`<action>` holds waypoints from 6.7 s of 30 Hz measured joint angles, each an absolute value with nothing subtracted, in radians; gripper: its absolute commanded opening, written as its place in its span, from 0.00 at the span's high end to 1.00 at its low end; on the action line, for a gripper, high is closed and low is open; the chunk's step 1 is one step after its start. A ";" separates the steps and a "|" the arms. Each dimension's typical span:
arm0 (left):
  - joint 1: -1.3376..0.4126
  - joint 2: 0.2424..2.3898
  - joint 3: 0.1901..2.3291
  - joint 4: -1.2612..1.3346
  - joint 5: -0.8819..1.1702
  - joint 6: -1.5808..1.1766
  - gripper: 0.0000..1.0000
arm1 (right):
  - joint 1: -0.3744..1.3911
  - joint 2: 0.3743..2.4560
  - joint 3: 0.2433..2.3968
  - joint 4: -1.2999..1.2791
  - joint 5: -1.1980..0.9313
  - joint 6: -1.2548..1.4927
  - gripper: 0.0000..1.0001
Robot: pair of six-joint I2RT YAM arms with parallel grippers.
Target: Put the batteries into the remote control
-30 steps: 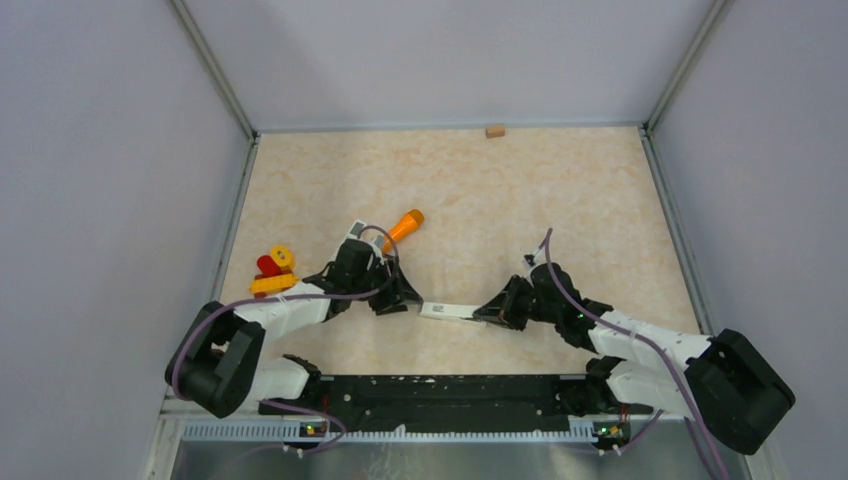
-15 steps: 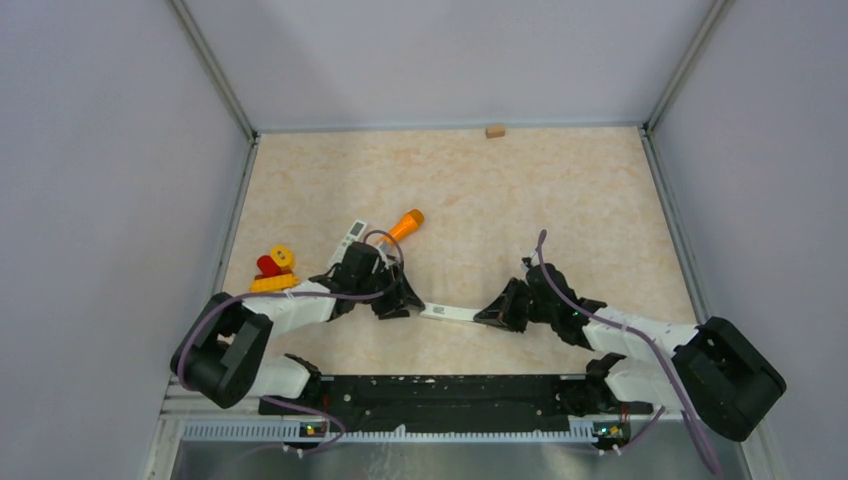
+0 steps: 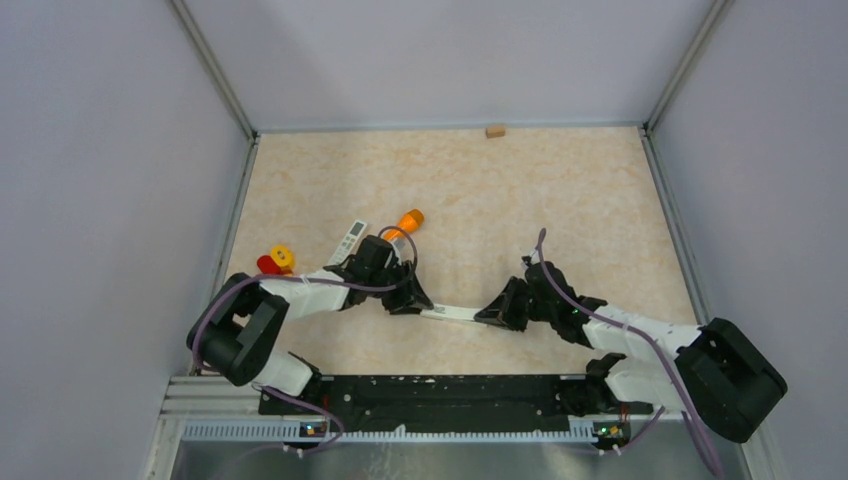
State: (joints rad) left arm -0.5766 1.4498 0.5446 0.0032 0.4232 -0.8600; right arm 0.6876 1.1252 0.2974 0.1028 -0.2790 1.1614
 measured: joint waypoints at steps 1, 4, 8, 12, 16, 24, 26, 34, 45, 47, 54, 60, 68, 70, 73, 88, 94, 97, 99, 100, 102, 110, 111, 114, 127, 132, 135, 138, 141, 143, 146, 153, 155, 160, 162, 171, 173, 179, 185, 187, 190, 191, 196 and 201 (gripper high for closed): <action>-0.577 1.464 0.557 -0.002 0.430 -0.859 0.62 | 0.688 1.124 0.298 0.101 -0.277 1.161 1.00; -0.578 1.483 0.578 -0.012 0.443 -0.846 0.65 | 0.688 1.116 0.298 0.088 -0.269 1.161 1.00; -0.583 1.486 0.580 -0.014 0.447 -0.836 0.67 | 0.688 1.095 0.298 0.070 -0.263 1.161 0.88; -0.592 1.493 0.578 -0.002 0.449 -0.838 0.67 | 0.689 1.066 0.298 0.019 -0.249 1.156 0.70; -0.598 1.496 0.575 0.006 0.454 -0.839 0.67 | 0.686 1.019 0.311 -0.076 -0.243 1.143 0.56; -0.598 1.508 0.575 0.013 0.457 -0.842 0.66 | 0.656 0.949 0.369 -0.261 -0.215 1.087 0.47; -0.598 1.510 0.576 0.014 0.459 -0.842 0.66 | 0.653 0.949 0.375 -0.279 -0.208 1.072 0.47; -0.597 1.515 0.576 0.020 0.464 -0.843 0.68 | 0.651 1.001 0.376 -0.288 -0.176 1.023 0.53; -0.598 1.514 0.576 0.023 0.464 -0.843 0.68 | 0.651 1.036 0.387 -0.258 -0.131 0.997 0.42; -0.598 1.514 0.576 0.023 0.464 -0.843 0.68 | 0.651 1.047 0.389 -0.249 -0.131 0.995 0.42; -0.598 1.514 0.574 0.028 0.467 -0.843 0.70 | 0.651 1.079 0.391 -0.239 -0.139 0.982 0.69; -0.598 1.507 0.572 0.034 0.471 -0.844 0.74 | 0.651 1.089 0.400 -0.223 -0.142 0.968 0.75; -0.598 1.501 0.559 0.047 0.470 -0.849 0.81 | 0.652 1.122 0.402 -0.186 -0.160 0.960 0.77; -0.598 1.501 0.555 0.053 0.469 -0.851 0.84 | 0.656 1.132 0.402 -0.172 -0.167 0.960 0.77; -0.598 1.496 0.550 0.061 0.468 -0.856 0.89 | 0.660 1.153 0.406 -0.156 -0.175 0.959 0.77; -0.594 1.475 0.525 0.075 0.451 -0.862 1.00 | 0.754 1.234 0.488 -0.189 -0.045 0.917 0.79; -0.589 1.472 0.521 0.077 0.452 -0.862 1.00 | 0.819 1.274 0.551 -0.245 0.060 0.892 0.77; -0.586 1.468 0.517 0.080 0.455 -0.863 1.00 | 0.846 1.300 0.582 -0.271 0.101 0.881 0.77; -0.584 1.468 0.514 0.086 0.457 -0.865 1.00 | 0.858 1.311 0.594 -0.279 0.116 0.877 0.76; -0.583 1.468 0.512 0.089 0.459 -0.867 1.00 | 0.862 1.314 0.597 -0.282 0.121 0.876 0.76; -0.581 1.468 0.508 0.095 0.462 -0.871 1.00 | 0.871 1.317 0.599 -0.282 0.132 0.875 0.75; -0.579 1.468 0.503 0.104 0.463 -0.880 1.00 | 0.891 1.316 0.600 -0.280 0.164 0.895 0.50; -0.579 1.468 0.503 0.104 0.463 -0.880 1.00 | 0.891 1.317 0.600 -0.276 0.161 0.899 0.43; -0.585 1.475 0.502 0.119 0.467 -0.887 1.00 | 0.894 1.319 0.594 -0.273 0.159 0.905 0.33; -0.592 1.491 0.503 0.150 0.485 -0.890 1.00 | 0.857 1.196 0.595 -0.339 0.165 0.872 0.31; -0.592 1.491 0.503 0.150 0.485 -0.890 1.00 | 0.841 1.198 0.595 -0.338 0.164 0.872 0.46; -0.592 1.491 0.503 0.150 0.485 -0.890 1.00 | 0.838 1.215 0.595 -0.334 0.166 0.872 0.55; -0.592 1.491 0.504 0.150 0.485 -0.890 1.00 | 0.835 1.240 0.595 -0.326 0.170 0.870 0.61; -0.592 1.491 0.504 0.150 0.485 -0.889 1.00 | 0.835 1.255 0.595 -0.320 0.180 0.863 0.63; -0.593 1.490 0.504 0.150 0.485 -0.889 1.00 | 0.835 1.261 0.595 -0.316 0.184 0.855 0.64; -0.593 1.490 0.504 0.150 0.485 -0.889 1.00 | 0.835 1.266 0.597 -0.308 0.187 0.839 0.64; -0.594 1.491 0.505 0.149 0.486 -0.891 1.00 | 0.835 1.298 0.619 -0.290 0.190 0.796 0.56; -0.594 1.491 0.505 0.147 0.485 -0.891 1.00 | 0.835 1.304 0.623 -0.287 0.191 0.785 0.50; -0.594 1.490 0.507 0.144 0.485 -0.891 1.00 | 0.835 1.301 0.623 -0.296 0.206 0.761 0.35; -0.594 1.490 0.507 0.143 0.485 -0.891 1.00 | 0.834 1.291 0.623 -0.304 0.212 0.752 0.33; -0.595 1.490 0.509 0.141 0.485 -0.891 1.00 | 0.810 1.248 0.623 -0.299 0.192 0.750 0.45; -0.595 1.490 0.511 0.138 0.485 -0.891 1.00 | 0.801 1.253 0.623 -0.294 0.186 0.751 0.50; -0.595 1.490 0.514 0.134 0.485 -0.890 1.00 | 0.796 1.298 0.622 -0.273 0.171 0.743 0.68; -0.595 1.489 0.514 0.131 0.485 -0.890 1.00 | 0.793 1.303 0.616 -0.253 0.160 0.738 0.80; -0.595 1.489 0.514 0.131 0.485 -0.891 1.00 | 0.789 1.302 0.615 -0.252 0.157 0.735 0.83; -0.595 1.488 0.514 0.130 0.485 -0.891 1.00 | 0.782 1.301 0.613 -0.248 0.151 0.735 0.86; -0.595 1.488 0.514 0.130 0.485 -0.891 1.00 | 0.781 1.301 0.611 -0.245 0.149 0.735 0.86; -0.595 1.485 0.514 0.129 0.489 -0.896 1.00 | 0.781 1.300 0.602 -0.231 0.142 0.743 0.88; -0.594 1.481 0.508 0.137 0.493 -0.927 1.00 | 0.788 1.301 0.581 -0.205 0.150 0.801 0.90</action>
